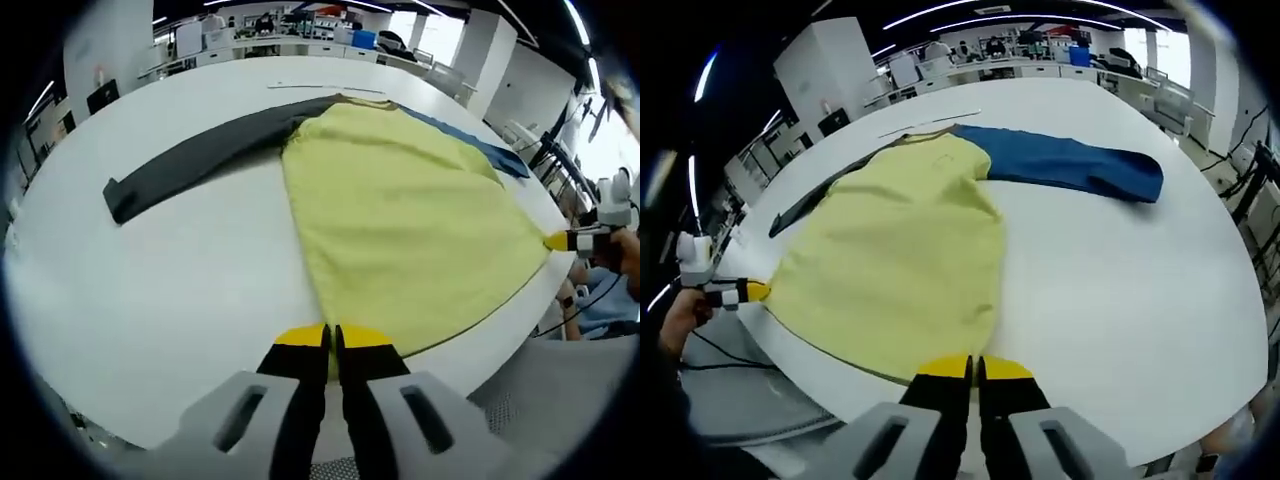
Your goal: Fold the garment on the visible template until the final outline fits inside the template.
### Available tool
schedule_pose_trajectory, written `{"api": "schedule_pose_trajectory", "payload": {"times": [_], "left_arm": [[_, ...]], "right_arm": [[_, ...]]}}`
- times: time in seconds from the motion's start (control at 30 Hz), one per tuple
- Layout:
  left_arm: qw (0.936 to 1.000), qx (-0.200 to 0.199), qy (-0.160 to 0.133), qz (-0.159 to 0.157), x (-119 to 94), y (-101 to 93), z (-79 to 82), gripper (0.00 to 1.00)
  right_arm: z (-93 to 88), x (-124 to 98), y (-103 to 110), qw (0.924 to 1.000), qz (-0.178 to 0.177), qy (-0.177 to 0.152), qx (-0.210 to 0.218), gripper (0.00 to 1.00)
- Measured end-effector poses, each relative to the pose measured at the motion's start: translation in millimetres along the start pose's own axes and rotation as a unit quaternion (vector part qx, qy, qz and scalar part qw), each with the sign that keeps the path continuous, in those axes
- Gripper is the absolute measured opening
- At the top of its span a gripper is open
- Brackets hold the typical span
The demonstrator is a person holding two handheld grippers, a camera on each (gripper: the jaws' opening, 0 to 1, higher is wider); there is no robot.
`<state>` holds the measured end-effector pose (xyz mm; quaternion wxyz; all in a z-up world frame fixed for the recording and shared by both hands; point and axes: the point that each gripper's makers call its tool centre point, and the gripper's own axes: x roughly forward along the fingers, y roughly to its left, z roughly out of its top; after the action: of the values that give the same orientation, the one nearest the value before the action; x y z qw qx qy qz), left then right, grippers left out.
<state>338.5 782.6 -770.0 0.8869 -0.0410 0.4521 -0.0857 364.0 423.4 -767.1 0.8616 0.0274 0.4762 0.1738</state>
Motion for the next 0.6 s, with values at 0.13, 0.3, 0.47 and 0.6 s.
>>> {"api": "schedule_pose_trajectory", "payload": {"times": [0.13, 0.3, 0.47, 0.6], "left_arm": [[0.9999, -0.016, 0.002, -0.001, -2, 1.1, -7.3, 0.0], [0.9999, -0.016, 0.005, -0.001, -3, -0.7, -11.2, 0.0], [1.0, -0.002, 0.009, 0.002, -3, -1.7, -13.1, 0.01], [0.9996, 0.025, 0.009, 0.01, -4, -0.2, -11.7, 0.05]], "right_arm": [[-7.7, 0, -1, 1.0, -0.001, 0.005, 0.004, 0.0], [-11.9, -2, -1, 1.0, -0.002, 0.006, 0.006, 0.0], [-13.7, -1, -1, 0.9999, -0.001, 0.006, 0.008, 0.0], [-8.5, -2, -3, 0.9996, -0.004, -0.01, -0.025, 0.02]]}}
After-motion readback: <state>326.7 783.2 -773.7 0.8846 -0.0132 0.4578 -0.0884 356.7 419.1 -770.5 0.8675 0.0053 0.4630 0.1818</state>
